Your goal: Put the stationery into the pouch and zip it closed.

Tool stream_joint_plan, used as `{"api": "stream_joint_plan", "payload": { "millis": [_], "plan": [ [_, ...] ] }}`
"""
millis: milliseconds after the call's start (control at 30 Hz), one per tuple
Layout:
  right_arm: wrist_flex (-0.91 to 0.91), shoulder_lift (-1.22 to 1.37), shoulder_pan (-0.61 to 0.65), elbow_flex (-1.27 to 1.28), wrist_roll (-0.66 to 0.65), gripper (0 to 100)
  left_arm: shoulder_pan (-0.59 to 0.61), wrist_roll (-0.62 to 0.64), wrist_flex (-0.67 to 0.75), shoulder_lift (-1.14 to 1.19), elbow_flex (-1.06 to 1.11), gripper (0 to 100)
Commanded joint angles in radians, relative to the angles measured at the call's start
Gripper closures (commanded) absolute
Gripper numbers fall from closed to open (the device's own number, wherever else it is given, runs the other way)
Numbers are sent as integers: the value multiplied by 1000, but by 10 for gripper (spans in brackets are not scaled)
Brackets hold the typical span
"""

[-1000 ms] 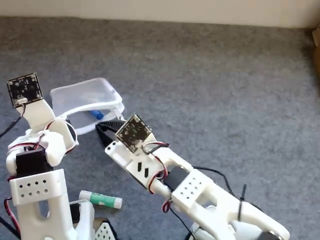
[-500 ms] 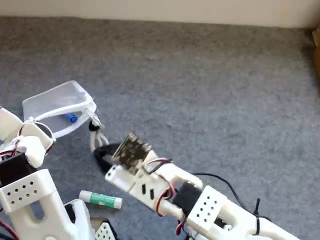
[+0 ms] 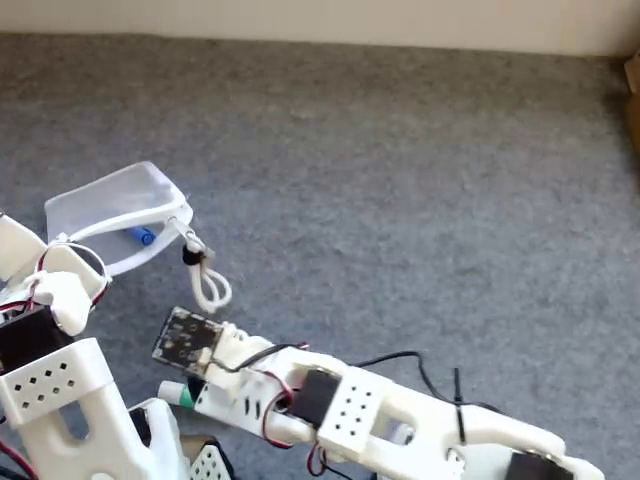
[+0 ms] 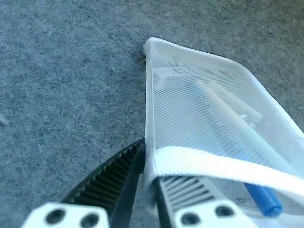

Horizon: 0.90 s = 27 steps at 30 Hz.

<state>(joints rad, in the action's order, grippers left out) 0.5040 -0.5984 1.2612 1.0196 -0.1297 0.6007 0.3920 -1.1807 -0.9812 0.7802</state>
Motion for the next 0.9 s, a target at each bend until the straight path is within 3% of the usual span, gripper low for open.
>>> {"api": "stream_joint_plan", "payload": {
  "millis": [0, 767, 867],
  "plan": [
    [19, 56, 39, -82, 6, 821, 18, 14, 25, -8, -13, 993],
    [22, 447, 45, -220, -2, 821, 16, 8, 25, -8, -12, 992],
    [61, 484, 28, -222, -83, 821, 16, 8, 25, -8, -12, 992]
  ]
}}
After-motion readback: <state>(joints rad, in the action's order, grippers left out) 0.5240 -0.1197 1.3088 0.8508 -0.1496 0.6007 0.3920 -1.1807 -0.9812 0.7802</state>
